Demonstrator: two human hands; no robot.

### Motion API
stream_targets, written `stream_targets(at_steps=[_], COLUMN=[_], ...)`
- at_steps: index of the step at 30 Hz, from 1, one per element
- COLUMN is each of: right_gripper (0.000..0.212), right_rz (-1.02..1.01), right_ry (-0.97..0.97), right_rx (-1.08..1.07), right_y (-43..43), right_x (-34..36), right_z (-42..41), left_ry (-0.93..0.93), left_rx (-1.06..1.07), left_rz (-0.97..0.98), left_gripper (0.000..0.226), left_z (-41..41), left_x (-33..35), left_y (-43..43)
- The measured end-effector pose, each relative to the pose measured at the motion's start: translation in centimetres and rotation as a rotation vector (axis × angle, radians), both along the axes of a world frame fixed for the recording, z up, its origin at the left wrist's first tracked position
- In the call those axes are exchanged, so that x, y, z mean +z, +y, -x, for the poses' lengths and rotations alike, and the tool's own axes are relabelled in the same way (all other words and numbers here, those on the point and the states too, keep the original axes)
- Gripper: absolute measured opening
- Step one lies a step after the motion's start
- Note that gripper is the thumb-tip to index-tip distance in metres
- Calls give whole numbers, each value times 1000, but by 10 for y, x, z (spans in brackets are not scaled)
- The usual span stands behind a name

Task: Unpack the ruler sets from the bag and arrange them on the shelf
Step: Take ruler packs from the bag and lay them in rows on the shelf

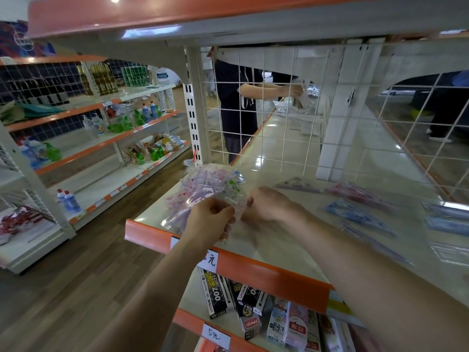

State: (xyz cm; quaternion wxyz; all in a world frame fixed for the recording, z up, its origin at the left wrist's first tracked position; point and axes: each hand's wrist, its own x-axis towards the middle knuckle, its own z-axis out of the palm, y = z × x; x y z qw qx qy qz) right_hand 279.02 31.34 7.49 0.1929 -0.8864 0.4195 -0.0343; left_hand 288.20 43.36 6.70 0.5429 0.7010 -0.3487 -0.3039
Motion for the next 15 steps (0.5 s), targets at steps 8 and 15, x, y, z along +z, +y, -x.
stream_targets(at_steps=[8, 15], right_gripper=[20, 4], right_rz=[-214, -650], right_ry=[-107, -499], right_rx=[-12, -190], right_y=[-4, -8], right_x=[7, 13], right_z=[5, 35], left_ry=[1, 64], left_rx=[-17, 18], left_rz=[-6, -6], left_gripper=[9, 8], left_z=[1, 0], left_x=[0, 2], left_y=[0, -3])
